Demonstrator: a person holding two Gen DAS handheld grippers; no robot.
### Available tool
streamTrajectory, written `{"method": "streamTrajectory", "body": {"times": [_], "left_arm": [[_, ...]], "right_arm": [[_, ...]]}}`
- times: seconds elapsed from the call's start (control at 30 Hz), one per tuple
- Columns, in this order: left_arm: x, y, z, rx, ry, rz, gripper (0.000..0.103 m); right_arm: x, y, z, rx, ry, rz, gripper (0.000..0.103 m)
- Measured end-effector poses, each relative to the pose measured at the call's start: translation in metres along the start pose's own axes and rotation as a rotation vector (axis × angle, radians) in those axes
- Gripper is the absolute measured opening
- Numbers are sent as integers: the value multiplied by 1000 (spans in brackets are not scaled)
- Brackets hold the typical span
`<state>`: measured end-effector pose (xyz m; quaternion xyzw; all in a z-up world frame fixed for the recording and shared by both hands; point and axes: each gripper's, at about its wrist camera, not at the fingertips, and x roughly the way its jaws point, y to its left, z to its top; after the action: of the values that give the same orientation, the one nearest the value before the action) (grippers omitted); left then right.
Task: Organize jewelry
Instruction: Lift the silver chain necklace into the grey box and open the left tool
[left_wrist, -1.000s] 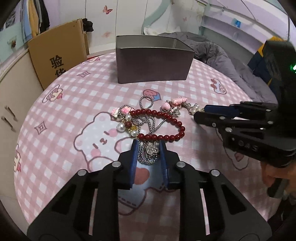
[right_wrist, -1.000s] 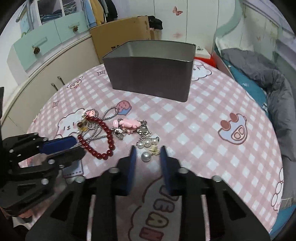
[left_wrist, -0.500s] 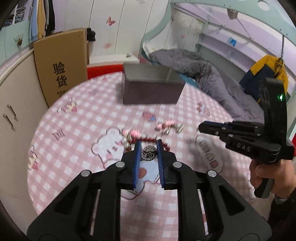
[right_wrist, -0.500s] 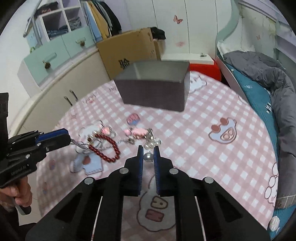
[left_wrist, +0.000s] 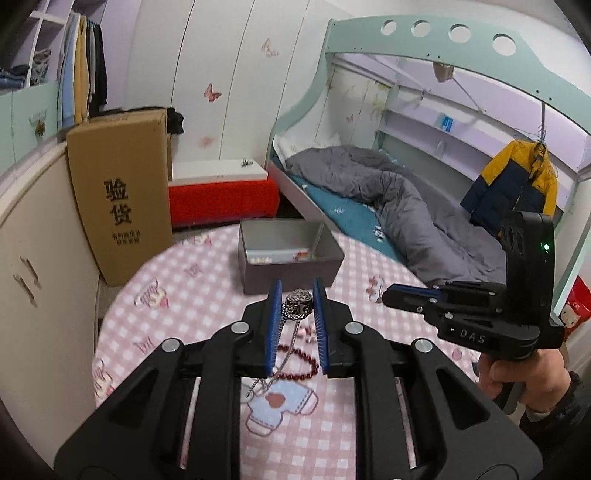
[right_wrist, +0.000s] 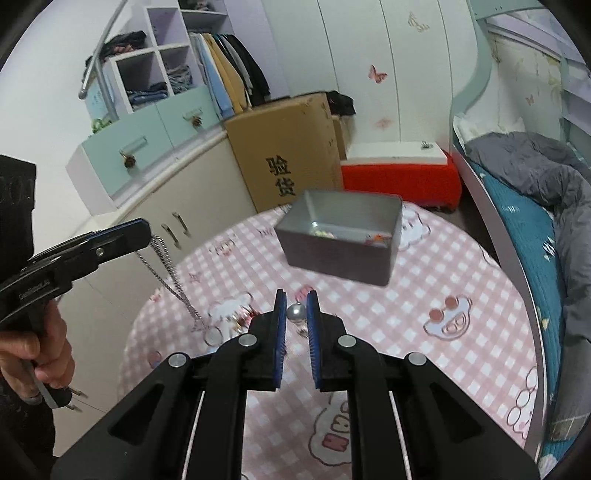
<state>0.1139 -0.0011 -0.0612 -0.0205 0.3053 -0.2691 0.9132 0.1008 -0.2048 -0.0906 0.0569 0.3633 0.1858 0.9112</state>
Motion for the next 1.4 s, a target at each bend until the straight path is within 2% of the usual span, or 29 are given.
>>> {"method": "streamTrajectory", "body": {"times": [0.37, 0.6, 0.8, 1.1, 1.13, 1.17, 1.2, 1.23, 1.27, 1.3, 1.33, 1.4], "left_arm": [[-10, -7, 62, 37, -104, -63, 17], [14, -8, 106, 25, -133, -75, 17], [54, -12, 132, 6, -106, -42, 17], [125, -4, 137, -24, 12, 28, 18], [132, -3, 135, -25, 31, 36, 20], [138, -2, 135, -29, 46, 46, 35], [142, 0, 134, -34, 61, 65, 54], [143, 3, 133, -43, 57, 112, 88], [139, 6, 132, -51, 25, 154, 95], [134, 8, 131, -56, -8, 179, 95], [130, 10, 131, -62, -20, 195, 95], [124, 16, 131, -73, -28, 218, 95]], "right_arm": [[-19, 0, 61, -54, -107, 22, 10], [-6, -12, 106, -63, -115, 14, 10], [31, -27, 129, -49, -46, -6, 10], [94, -61, 126, 70, 100, -16, 10], [101, -64, 125, 85, 115, -18, 12], [107, -68, 122, 104, 129, -22, 13], [111, -70, 121, 116, 138, -28, 16], [114, -72, 121, 129, 146, -33, 29], [114, -75, 119, 144, 145, -40, 40], [112, -76, 118, 154, 126, -54, 74], [108, -77, 117, 160, 102, -64, 96], [102, -78, 117, 172, 72, -81, 95]]}}
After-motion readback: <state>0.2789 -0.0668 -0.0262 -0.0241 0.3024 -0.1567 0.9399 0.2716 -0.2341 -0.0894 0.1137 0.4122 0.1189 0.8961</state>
